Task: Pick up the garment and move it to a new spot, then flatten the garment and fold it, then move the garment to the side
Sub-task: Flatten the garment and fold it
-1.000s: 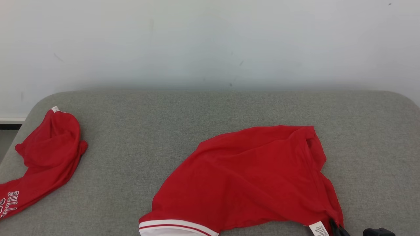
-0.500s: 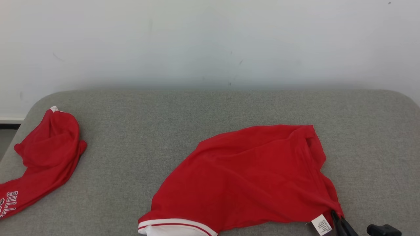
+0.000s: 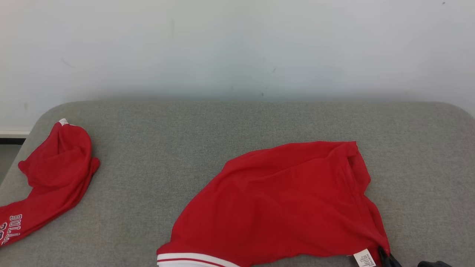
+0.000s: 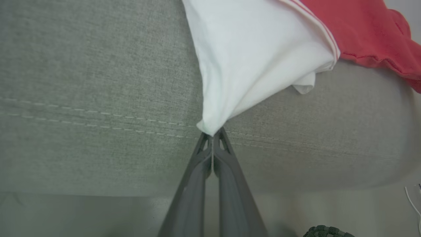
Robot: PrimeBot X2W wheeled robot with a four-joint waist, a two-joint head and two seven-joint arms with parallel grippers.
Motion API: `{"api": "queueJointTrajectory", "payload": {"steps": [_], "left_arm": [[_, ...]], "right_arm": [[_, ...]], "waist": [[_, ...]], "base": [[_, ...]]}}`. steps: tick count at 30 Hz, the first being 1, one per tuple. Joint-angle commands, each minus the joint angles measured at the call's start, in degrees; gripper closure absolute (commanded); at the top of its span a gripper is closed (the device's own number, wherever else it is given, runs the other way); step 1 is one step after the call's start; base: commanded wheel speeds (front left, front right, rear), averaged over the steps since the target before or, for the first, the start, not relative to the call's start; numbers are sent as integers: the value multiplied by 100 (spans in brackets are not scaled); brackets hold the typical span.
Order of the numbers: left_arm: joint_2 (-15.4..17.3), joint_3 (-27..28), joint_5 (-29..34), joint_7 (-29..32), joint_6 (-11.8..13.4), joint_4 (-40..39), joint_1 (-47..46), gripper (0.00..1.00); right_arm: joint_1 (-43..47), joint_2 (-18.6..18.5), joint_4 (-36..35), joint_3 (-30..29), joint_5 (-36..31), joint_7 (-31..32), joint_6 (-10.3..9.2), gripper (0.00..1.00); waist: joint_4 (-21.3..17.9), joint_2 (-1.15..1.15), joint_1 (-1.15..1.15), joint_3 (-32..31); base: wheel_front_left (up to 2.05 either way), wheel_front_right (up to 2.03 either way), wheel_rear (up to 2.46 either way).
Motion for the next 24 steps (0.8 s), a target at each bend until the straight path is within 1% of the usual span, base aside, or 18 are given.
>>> {"api": "queueJointTrajectory", "payload": {"steps": [1,2,3,4,5,6,10,18,21,24], "left_arm": [[-14,-59,-134,-41,8,60,-31,100],[1,-65,-165,-56,8,94,-62,100],[34,-72,-134,-63,8,138,-93,96],[62,-50,-108,-76,8,187,-106,6],[62,-25,-106,-88,8,240,-106,0],[54,-21,-102,-92,8,261,-118,0],[114,32,-58,-114,8,263,-159,0],[88,340,-20,-109,8,-301,-53,0],[80,269,-34,-110,8,-437,-28,0],[111,234,-209,-110,8,-603,49,0]], "right_arm": [[60,1,17,-13,25,-4,-13,100],[70,5,29,-15,30,-4,-13,100],[78,11,39,-9,37,-4,-13,100],[82,14,48,-7,47,-4,-13,88],[82,15,62,1,62,-4,-13,51],[77,15,71,14,70,-4,-13,0],[92,-13,68,53,121,-4,-13,0],[206,-64,-139,2,195,-4,-13,0],[184,-78,-198,12,193,-4,-13,0],[180,-89,-263,11,197,-4,-13,0]], "waist": [[14,0,0,-2],[20,0,0,-4],[23,0,0,-6],[24,0,0,-9],[23,0,0,-11],[20,0,0,-13],[-1,0,0,-18],[-48,0,0,8],[-79,0,0,14],[-115,0,0,17]], "base": [[0,0,0],[0,0,0],[0,0,0],[0,0,0],[0,0,0],[0,0,0],[0,0,0],[0,0,0],[0,0,0],[0,0,0]]}}
